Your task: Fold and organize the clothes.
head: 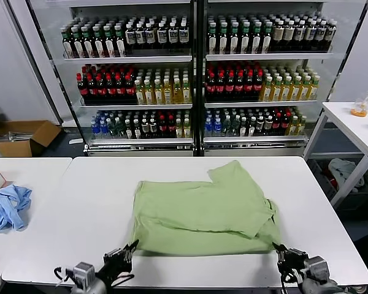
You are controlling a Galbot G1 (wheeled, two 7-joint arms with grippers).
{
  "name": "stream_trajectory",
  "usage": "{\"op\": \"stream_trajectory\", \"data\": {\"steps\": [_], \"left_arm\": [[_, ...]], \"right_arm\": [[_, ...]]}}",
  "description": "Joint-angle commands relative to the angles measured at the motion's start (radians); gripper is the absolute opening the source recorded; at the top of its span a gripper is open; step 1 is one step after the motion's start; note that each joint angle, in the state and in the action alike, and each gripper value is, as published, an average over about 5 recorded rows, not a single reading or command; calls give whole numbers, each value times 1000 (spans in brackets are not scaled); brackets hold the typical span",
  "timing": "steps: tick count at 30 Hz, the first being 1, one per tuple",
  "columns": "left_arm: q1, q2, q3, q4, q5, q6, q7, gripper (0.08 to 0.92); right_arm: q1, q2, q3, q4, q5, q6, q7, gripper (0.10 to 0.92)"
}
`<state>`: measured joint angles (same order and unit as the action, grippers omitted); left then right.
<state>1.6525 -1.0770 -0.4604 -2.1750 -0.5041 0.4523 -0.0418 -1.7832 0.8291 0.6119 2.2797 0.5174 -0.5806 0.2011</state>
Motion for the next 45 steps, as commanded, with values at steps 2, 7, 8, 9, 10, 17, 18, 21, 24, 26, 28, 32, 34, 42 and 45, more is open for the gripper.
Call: {"op": "stream_trajectory", "data": {"steps": [2, 7, 8, 9, 10, 17, 18, 21, 24, 26, 28, 32, 34, 42, 45], "left_arm": [[230, 2, -49, -135, 60, 5, 1, 91], [209, 15, -82, -162, 51, 12, -2, 162], [192, 20, -91, -165, 42, 9, -6, 187], [171, 25, -101, -165, 28, 6, -12, 213], [146, 32, -111, -163, 9, 3, -19, 248], [-72, 79, -120, -40, -117, -31, -82, 447], [-109, 84, -106, -10, -126, -33, -91, 473], [-235, 95, -53, 92, -139, -30, -113, 560], [-370, 99, 14, 203, -134, -18, -132, 647], [-447, 98, 55, 260, -125, -7, -146, 707], [-503, 93, 87, 296, -115, 6, -160, 762], [-570, 78, 133, 349, -97, 28, -172, 817], [-602, 69, 158, 381, -100, 34, -171, 821], [-738, 19, 243, 524, -127, 42, -161, 823], [-774, 1, 275, 573, -123, 40, -158, 823]], "right_arm": [[-154, -5, 66, 121, -80, 9, 6, 166], [-57, -24, 93, 140, -27, 54, 27, 309], [-27, -30, 93, 135, -10, 60, 31, 335], [11, -35, 89, 124, 10, 65, 37, 369], [54, -42, 82, 110, 32, 69, 44, 395], [446, -46, -115, -89, 130, 55, 102, 595], [517, -41, -168, -132, 143, 47, 110, 629], [730, -20, -319, -271, 174, 25, 129, 716], [895, 9, -419, -395, 187, 11, 136, 788], [970, 35, -466, -468, 189, 6, 138, 810], [1026, 64, -503, -537, 189, 4, 137, 820], [1100, 117, -556, -639, 178, 3, 135, 822], [1130, 134, -579, -674, 175, 3, 133, 823], [1263, 222, -656, -869, 176, 4, 118, 823], [1302, 259, -676, -940, 175, 4, 106, 823]]}}
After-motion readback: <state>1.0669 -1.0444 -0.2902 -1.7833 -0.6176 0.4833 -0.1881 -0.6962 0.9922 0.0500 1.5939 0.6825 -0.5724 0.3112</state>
